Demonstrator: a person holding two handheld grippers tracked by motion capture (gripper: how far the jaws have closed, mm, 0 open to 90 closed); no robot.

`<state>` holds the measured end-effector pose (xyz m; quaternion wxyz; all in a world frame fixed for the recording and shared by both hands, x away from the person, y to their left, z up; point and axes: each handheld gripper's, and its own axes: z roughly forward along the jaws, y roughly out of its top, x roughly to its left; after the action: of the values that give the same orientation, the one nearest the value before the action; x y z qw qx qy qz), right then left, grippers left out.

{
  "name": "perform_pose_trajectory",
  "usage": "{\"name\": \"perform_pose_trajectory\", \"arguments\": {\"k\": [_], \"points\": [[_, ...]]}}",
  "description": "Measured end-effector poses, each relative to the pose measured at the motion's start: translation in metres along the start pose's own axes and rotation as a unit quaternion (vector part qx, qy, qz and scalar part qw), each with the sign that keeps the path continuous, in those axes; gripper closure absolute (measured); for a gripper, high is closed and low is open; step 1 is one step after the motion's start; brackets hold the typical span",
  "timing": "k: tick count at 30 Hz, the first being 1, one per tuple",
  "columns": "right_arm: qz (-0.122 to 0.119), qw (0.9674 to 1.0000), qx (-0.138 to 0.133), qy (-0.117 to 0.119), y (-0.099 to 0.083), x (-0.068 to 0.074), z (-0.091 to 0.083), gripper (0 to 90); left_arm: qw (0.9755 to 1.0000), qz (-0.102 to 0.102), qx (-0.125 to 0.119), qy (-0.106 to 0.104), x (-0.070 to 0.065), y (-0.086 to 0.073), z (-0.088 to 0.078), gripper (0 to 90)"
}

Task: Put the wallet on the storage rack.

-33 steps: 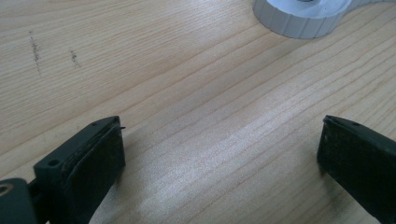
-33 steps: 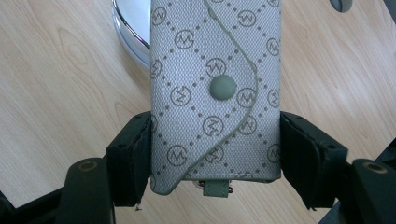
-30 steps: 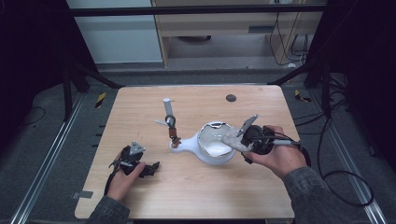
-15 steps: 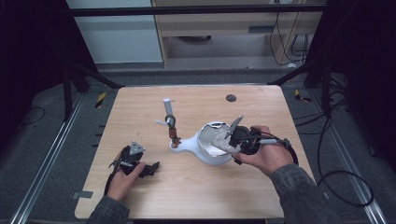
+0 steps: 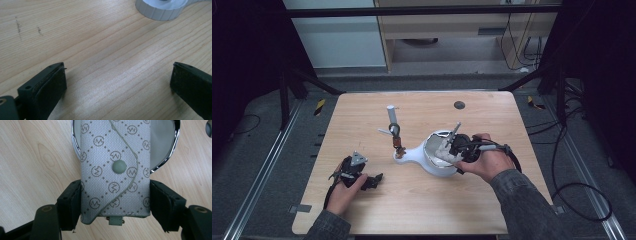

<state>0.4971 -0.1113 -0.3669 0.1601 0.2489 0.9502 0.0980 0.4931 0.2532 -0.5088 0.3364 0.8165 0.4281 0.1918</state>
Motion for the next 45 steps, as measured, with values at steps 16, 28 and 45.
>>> {"name": "perform_pose_trajectory", "arguments": {"k": [16, 28, 45], "points": [[-0.004, 0.9997, 0.022, 0.009, 0.016, -0.004, 0.01, 31.2, 1.0, 0.001, 0.0, -0.001, 0.0, 0.0, 0.0, 0.0], [-0.001, 0.9994, 0.033, 0.011, 0.026, -0.009, 0.017, 31.2, 1.0, 0.002, 0.0, -0.003, 0.0, 0.0, 0.0, 0.0], [-0.002, 0.9992, 0.037, 0.014, 0.032, -0.012, 0.022, 31.2, 1.0, 0.003, 0.0, -0.004, -0.001, 0.0, 0.0, 0.0]]}}
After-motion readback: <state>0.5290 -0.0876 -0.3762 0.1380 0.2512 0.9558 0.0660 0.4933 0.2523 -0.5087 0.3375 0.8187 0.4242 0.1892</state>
